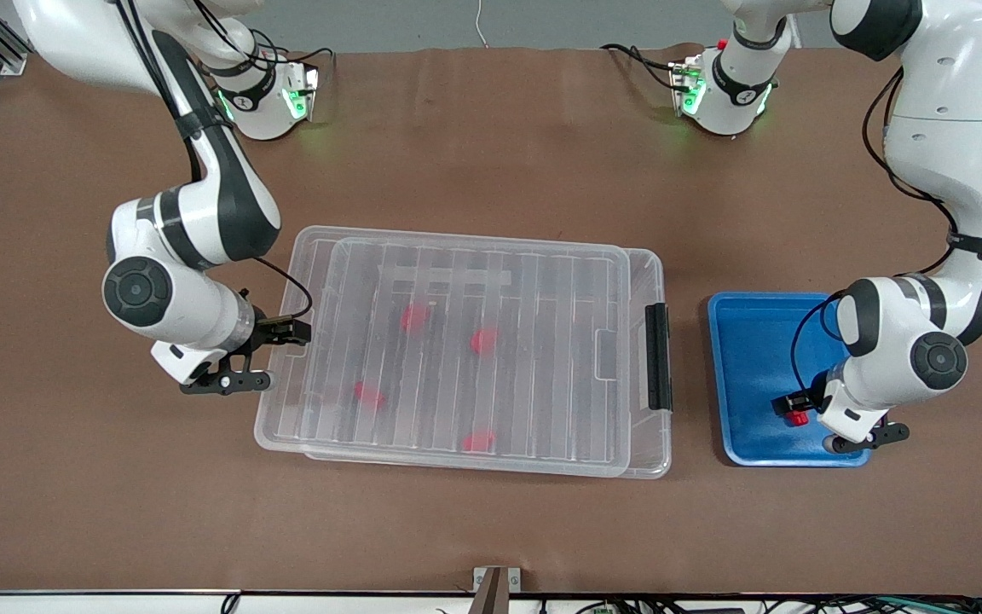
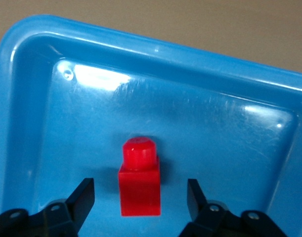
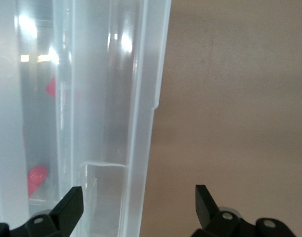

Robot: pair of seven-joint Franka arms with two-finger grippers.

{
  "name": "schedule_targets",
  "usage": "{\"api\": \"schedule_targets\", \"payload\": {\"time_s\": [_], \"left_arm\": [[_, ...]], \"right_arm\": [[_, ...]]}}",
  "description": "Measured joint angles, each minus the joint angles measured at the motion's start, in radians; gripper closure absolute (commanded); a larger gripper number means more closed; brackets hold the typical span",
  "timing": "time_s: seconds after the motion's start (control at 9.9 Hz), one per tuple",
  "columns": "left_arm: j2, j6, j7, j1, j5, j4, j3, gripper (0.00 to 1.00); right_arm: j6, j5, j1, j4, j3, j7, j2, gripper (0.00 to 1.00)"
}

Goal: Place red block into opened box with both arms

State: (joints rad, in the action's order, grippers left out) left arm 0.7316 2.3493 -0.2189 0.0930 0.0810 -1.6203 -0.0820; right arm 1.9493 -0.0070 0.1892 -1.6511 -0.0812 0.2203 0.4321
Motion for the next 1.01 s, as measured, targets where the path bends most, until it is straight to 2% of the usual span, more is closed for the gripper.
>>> {"api": "schedule_targets", "payload": {"time_s": [0.1,0.2,0.61,0.81,1.01], "left_arm": [[0.011,0.010,0.000,0.000,0.000,0.002,0.000,0.84],[0.019,0.014,0.000,0.000,0.001,0.003,0.000,0.99],[0.006,0.007,0.000,-0.001,0.007,0.043,-0.005,1.00],[-0.078,-0.110,-0.020,-0.042,0.007,0.064,-0.020,1.00],[-0.211,-0.307,-0.168,-0.189,0.007,0.087,-0.024,1.00]], "right_arm": [[0.001,-0.008,-0.002,-0.005,0.001,0.000,0.004,0.00],[0.002,-0.028,-0.007,-0.013,0.002,0.000,0.005,0.00],[-0.025,-0.058,-0.090,-0.015,0.003,-0.011,0.003,0.00],[-0.062,-0.086,-0.143,-0.014,0.005,-0.040,-0.003,0.00],[-0.099,-0.113,-0.189,-0.013,0.012,-0.084,-0.006,0.00]]}}
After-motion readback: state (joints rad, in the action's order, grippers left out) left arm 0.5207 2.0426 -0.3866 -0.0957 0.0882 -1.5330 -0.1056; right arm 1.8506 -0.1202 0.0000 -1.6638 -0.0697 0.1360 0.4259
